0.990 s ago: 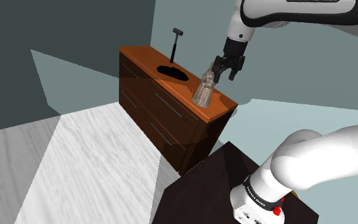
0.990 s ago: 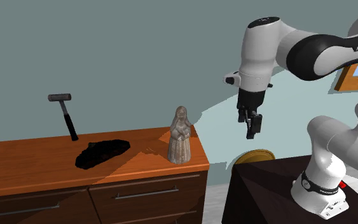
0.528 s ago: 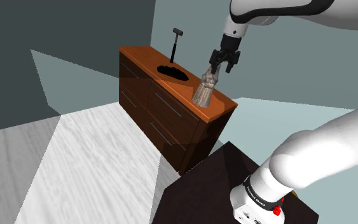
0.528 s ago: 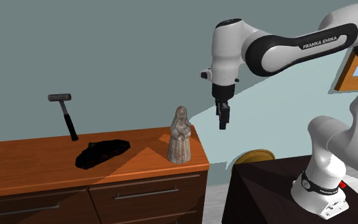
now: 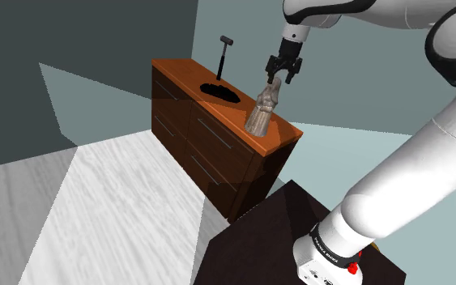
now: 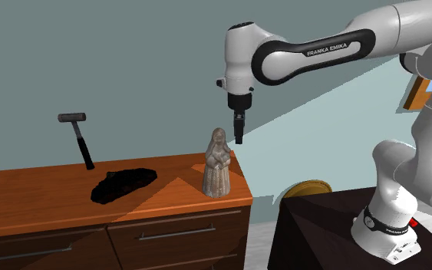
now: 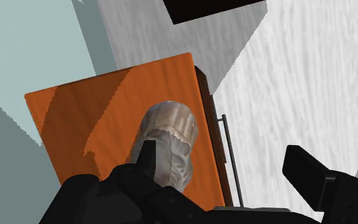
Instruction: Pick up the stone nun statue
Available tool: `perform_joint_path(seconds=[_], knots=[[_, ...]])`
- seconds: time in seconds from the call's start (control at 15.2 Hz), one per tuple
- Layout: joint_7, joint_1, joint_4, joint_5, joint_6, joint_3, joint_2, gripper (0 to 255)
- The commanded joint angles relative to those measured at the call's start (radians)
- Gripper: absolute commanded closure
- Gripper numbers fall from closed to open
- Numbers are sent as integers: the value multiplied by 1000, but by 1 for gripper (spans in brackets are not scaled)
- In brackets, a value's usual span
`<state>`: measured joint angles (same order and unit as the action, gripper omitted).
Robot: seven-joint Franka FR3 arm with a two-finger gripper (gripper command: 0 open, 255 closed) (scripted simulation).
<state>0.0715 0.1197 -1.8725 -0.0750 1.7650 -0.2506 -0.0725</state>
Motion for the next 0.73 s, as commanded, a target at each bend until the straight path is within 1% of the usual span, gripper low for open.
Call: perform_joint_path(seconds=[0.0,0.33,0.66], knots=[[24,16,78,18,-2,-20,72,0],[79,66,302,77,-37,-57,258,0],[77,66,235,77,30,-55,258,0]])
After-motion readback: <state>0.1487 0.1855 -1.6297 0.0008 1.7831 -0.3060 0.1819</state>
